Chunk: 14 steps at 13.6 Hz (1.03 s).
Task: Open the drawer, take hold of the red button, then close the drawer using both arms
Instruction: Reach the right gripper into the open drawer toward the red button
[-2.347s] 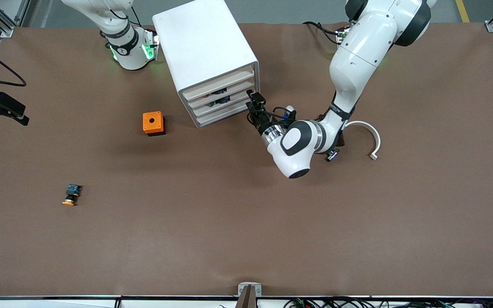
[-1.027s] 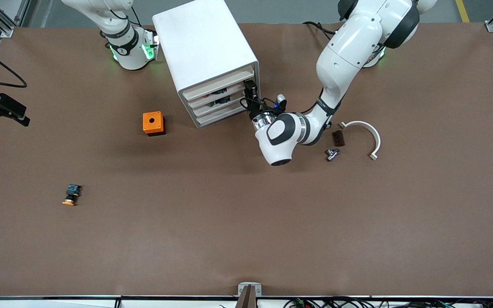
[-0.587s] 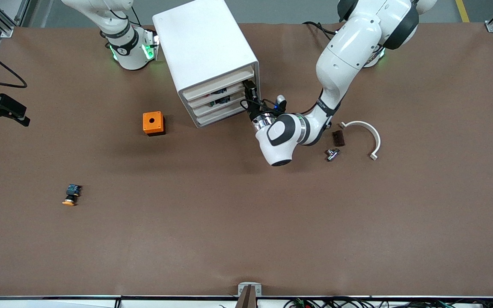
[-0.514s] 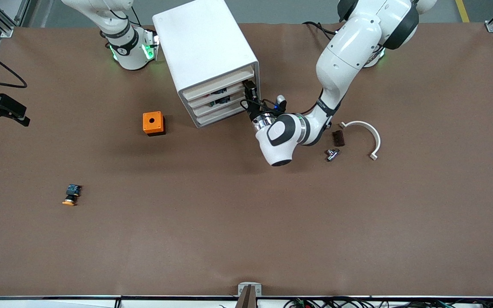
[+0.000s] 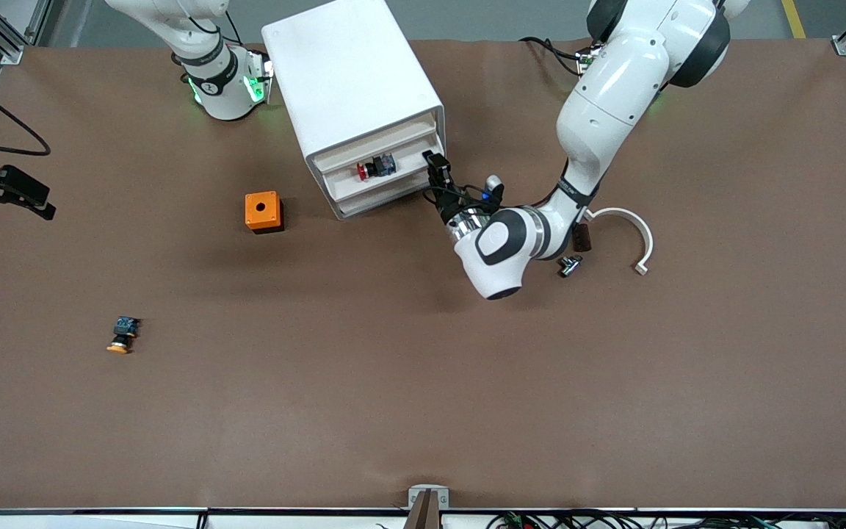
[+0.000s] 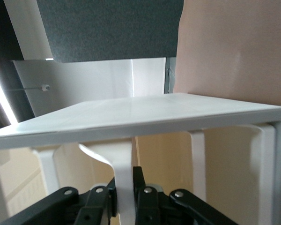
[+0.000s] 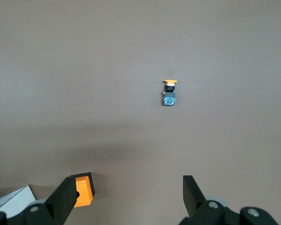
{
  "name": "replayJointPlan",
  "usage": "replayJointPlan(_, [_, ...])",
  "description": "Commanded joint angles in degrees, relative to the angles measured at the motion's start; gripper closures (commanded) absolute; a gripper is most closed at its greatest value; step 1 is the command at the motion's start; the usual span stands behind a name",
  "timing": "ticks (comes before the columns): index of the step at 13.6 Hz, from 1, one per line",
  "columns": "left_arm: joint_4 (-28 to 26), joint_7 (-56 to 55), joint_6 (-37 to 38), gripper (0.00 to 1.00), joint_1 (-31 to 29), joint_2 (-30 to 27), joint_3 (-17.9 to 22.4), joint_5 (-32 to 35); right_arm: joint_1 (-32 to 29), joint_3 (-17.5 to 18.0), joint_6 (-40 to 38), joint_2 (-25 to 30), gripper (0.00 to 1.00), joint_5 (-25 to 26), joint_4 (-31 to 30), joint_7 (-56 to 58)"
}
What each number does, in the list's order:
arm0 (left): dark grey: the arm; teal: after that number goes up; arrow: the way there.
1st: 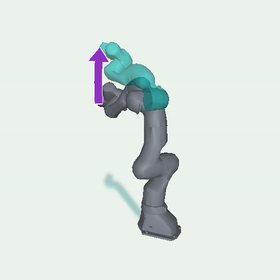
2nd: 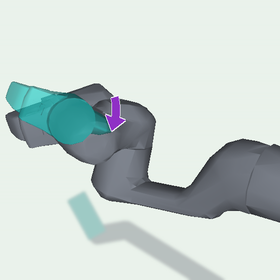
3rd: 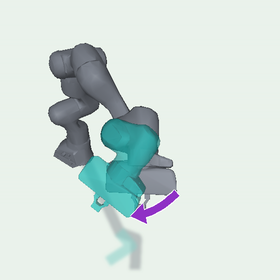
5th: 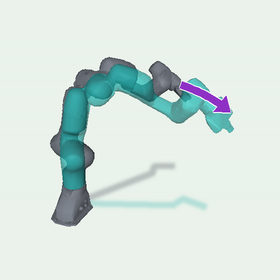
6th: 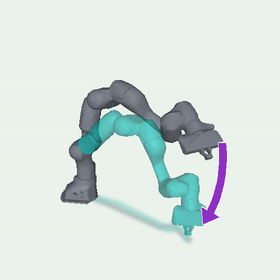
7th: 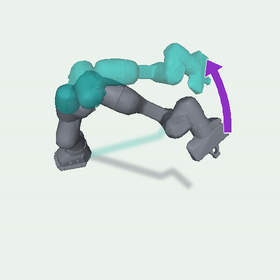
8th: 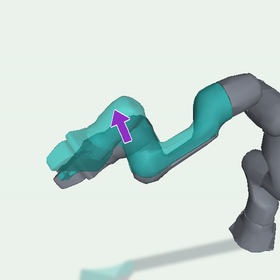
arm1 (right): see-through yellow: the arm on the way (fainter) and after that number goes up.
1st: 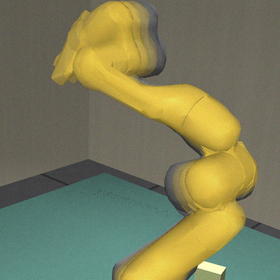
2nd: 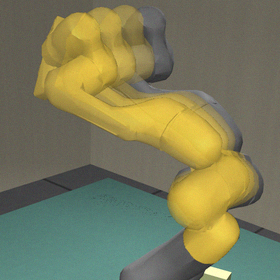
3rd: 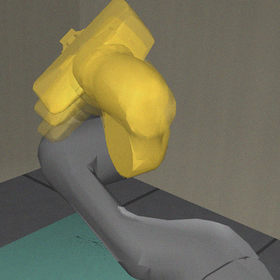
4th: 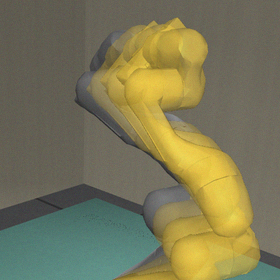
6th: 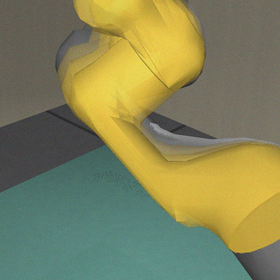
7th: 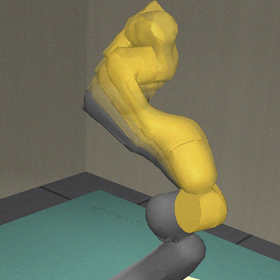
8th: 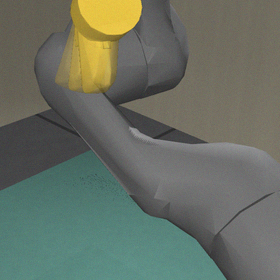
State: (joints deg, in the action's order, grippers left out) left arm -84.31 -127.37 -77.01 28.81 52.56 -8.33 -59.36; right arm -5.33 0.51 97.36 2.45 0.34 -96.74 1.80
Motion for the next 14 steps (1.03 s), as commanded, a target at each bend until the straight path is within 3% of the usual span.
replayJointPlan(1, [1.08,0.11,-1.03,0.88,-1.74,0.17,0.51,-1.28,2.41,0.45,-0.68,-0.78,0.00,0.36,0.24,-8.10])
replayJointPlan(7, [2.75,0.46,-1.83,0.82,-4.38,0.08,0.51,-1.02,11.72,0.45,-1.47,-2.36,0.00,0.36,-0.90,-30.07])
replayJointPlan(12, [2.75,0.73,-3.23,0.78,-5.17,0.08,0.59,-0.67,24.21,0.45,-1.39,-4.12,0.00,0.45,-2.57,-58.36])
replayJointPlan(13, [2.75,0.81,-3.41,0.68,-5.26,0.08,0.59,-0.75,26.14,0.45,-1.21,-5.08,0.00,0.45,-2.66,-62.76])
replayJointPlan(14, [2.75,0.81,-3.67,0.44,-5.26,0.08,0.59,-0.67,28.07,0.45,-0.86,-5.96,0.00,0.45,-2.57,-67.15])
